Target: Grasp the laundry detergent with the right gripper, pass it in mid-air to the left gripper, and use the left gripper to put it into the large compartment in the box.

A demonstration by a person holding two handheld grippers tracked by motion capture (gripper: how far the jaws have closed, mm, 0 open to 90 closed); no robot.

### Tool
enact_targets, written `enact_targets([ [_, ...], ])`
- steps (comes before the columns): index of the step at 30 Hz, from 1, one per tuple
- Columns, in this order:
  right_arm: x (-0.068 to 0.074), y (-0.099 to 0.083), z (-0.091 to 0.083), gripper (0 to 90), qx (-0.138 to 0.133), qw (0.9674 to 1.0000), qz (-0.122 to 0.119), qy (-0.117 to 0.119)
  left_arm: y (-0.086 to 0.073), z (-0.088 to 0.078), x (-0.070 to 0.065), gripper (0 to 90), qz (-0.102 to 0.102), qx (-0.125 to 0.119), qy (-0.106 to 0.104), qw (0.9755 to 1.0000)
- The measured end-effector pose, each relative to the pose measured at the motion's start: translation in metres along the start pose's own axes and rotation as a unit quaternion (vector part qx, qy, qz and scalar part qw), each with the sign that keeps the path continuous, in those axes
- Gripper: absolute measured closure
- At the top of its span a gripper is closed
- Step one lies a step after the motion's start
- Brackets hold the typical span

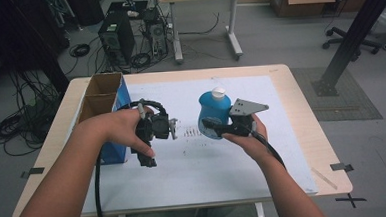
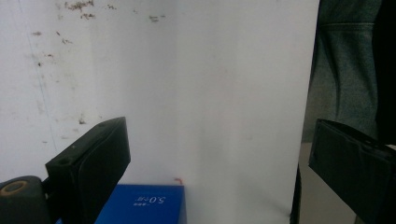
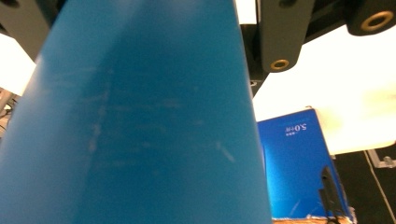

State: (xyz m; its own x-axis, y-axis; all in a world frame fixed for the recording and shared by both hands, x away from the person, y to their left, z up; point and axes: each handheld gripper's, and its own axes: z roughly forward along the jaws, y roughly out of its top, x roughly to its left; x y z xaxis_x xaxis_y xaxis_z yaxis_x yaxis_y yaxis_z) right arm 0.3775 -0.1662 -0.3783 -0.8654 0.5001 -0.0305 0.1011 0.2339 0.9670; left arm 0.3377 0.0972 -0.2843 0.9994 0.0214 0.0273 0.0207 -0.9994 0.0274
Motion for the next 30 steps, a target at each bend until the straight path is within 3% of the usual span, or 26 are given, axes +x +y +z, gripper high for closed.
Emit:
enact_targets([
  [14, 0.007, 0.006, -0.018, 45.5, -0.001, 0.9982, -0.020, 0.057, 0.006, -0.004, 0.001, 5.7, 0.003, 0.002, 0.002, 1.0000],
  [30, 0.016, 0.002, -0.027, 45.3, 0.013, 0.9917, -0.036, 0.122, 0.015, -0.012, 0.001, 5.5, 0.009, 0.004, 0.005, 0.9999],
])
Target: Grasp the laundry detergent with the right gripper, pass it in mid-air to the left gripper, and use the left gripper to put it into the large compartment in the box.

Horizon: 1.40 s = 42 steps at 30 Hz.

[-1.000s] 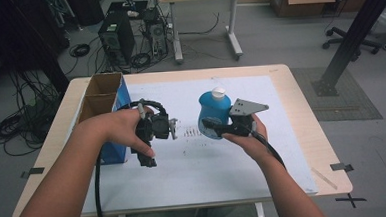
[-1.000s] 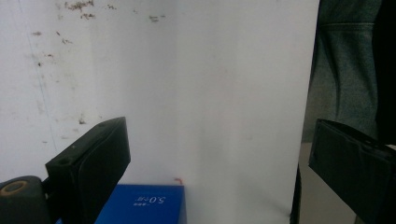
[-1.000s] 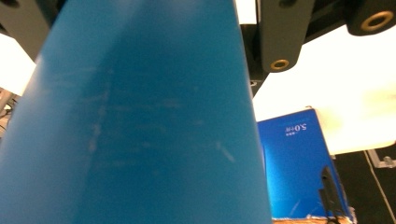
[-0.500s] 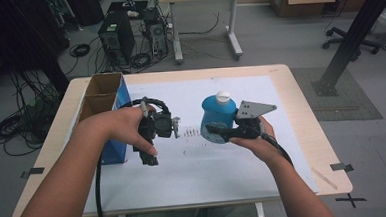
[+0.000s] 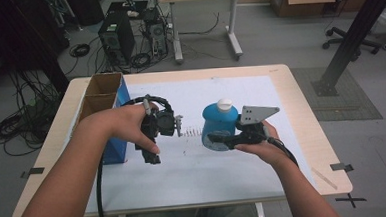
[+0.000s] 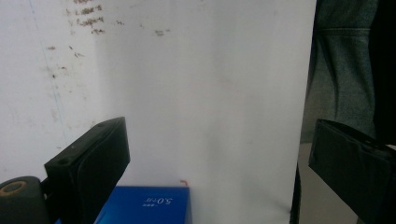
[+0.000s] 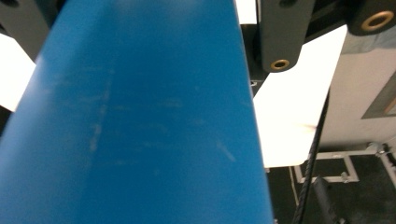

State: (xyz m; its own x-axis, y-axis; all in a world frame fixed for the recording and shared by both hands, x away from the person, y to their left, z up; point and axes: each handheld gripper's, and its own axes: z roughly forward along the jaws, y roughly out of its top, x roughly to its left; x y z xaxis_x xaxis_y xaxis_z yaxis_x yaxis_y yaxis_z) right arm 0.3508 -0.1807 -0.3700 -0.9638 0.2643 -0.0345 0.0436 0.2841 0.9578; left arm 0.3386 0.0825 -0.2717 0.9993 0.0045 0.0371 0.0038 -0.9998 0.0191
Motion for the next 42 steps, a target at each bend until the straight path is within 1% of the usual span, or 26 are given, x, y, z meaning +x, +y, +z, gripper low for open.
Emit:
enact_targets([
  [5, 0.006, -0.006, 0.005, 45.3, 0.008, 0.9997, -0.001, 0.022, 0.004, -0.004, 0.000, 5.3, 0.003, 0.001, 0.002, 1.0000],
  [12, 0.014, -0.011, 0.017, 45.3, 0.011, 0.9987, -0.008, 0.050, 0.010, -0.009, 0.000, 5.0, 0.006, 0.000, 0.005, 1.0000],
  [18, 0.021, -0.012, 0.028, 45.3, 0.011, 0.9975, -0.011, 0.070, 0.014, -0.013, -0.001, 4.9, 0.009, -0.001, 0.006, 0.9999],
  [22, 0.024, -0.013, 0.034, 45.4, 0.011, 0.9968, -0.013, 0.078, 0.016, -0.014, -0.002, 4.7, 0.011, -0.003, 0.004, 0.9999],
  [23, 0.025, -0.013, 0.037, 45.4, 0.012, 0.9962, -0.015, 0.084, 0.017, -0.013, -0.002, 4.7, 0.014, -0.002, 0.002, 0.9999],
  [32, 0.030, -0.014, 0.051, 45.4, 0.012, 0.9943, -0.022, 0.104, 0.017, -0.014, -0.001, 4.7, 0.012, -0.005, -0.001, 0.9999],
  [38, 0.031, -0.013, 0.056, 45.4, 0.015, 0.9937, -0.024, 0.109, 0.019, -0.013, 0.000, 4.6, 0.013, 0.000, -0.005, 0.9999],
  [42, 0.032, -0.013, 0.059, 45.3, 0.016, 0.9934, -0.023, 0.111, 0.020, -0.013, 0.001, 4.6, 0.014, -0.003, -0.005, 0.9999],
])
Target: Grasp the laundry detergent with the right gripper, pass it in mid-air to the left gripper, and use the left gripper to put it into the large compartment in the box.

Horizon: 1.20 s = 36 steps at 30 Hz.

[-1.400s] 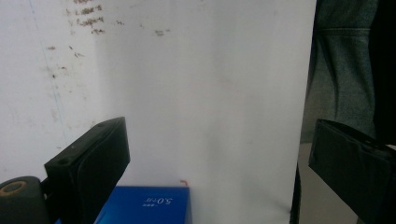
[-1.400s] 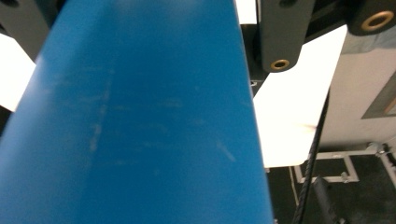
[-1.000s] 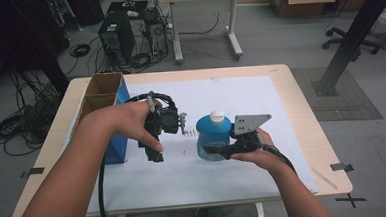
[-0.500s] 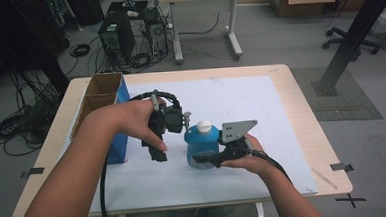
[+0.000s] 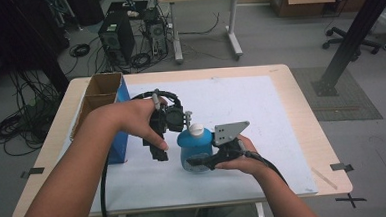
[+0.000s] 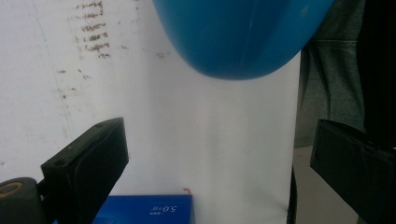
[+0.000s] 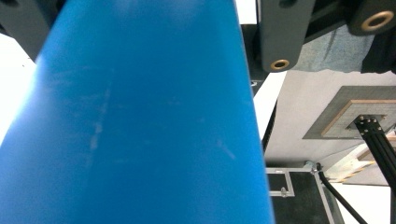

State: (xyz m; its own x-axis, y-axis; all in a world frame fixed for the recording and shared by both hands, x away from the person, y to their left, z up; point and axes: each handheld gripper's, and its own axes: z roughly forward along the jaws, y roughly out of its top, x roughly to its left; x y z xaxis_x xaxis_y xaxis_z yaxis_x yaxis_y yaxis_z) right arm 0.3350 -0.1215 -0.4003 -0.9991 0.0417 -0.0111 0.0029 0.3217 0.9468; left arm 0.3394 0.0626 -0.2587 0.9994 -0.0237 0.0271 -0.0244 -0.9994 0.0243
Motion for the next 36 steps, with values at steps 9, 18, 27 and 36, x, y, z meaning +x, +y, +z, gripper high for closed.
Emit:
enact_targets([
  [9, -0.003, 0.001, 0.009, 45.3, 0.004, 1.0000, -0.001, 0.005, 0.003, -0.002, 0.001, 4.5, 0.000, -0.002, -0.001, 1.0000],
  [18, -0.004, 0.002, 0.022, 45.3, 0.004, 0.9999, -0.002, 0.012, 0.005, -0.002, 0.000, 4.3, -0.004, -0.003, 0.001, 1.0000],
  [27, -0.003, 0.004, 0.035, 45.4, 0.001, 0.9999, -0.006, 0.014, 0.007, -0.003, 0.000, 4.3, -0.001, -0.007, 0.004, 1.0000],
  [36, -0.004, 0.004, 0.044, 45.4, -0.003, 0.9998, -0.004, 0.017, 0.008, -0.002, 0.000, 4.4, -0.001, -0.007, 0.003, 1.0000],
])
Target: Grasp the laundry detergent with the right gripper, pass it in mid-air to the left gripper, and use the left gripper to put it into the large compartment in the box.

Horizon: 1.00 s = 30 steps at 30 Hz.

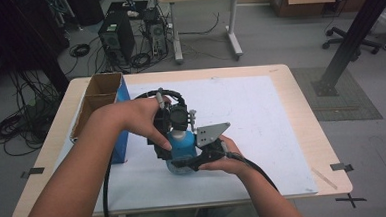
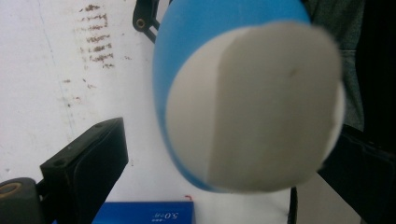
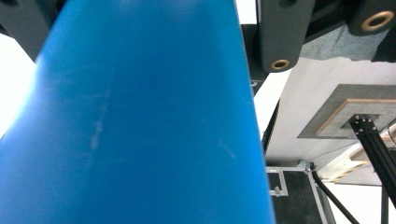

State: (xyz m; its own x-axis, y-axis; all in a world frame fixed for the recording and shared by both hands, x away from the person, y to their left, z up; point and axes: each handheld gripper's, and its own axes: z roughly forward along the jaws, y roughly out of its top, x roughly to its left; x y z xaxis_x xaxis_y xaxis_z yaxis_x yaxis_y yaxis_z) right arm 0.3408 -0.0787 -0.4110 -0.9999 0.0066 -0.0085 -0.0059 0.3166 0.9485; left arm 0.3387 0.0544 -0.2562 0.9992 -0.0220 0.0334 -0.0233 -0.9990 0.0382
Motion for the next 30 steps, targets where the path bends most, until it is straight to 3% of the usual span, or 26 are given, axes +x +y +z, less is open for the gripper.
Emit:
enact_targets([
  [30, -0.003, 0.005, 0.017, 45.3, -0.014, 0.9999, 0.001, 0.003, 0.004, 0.002, -0.001, 4.3, -0.010, 0.008, 0.022, 0.9997],
])
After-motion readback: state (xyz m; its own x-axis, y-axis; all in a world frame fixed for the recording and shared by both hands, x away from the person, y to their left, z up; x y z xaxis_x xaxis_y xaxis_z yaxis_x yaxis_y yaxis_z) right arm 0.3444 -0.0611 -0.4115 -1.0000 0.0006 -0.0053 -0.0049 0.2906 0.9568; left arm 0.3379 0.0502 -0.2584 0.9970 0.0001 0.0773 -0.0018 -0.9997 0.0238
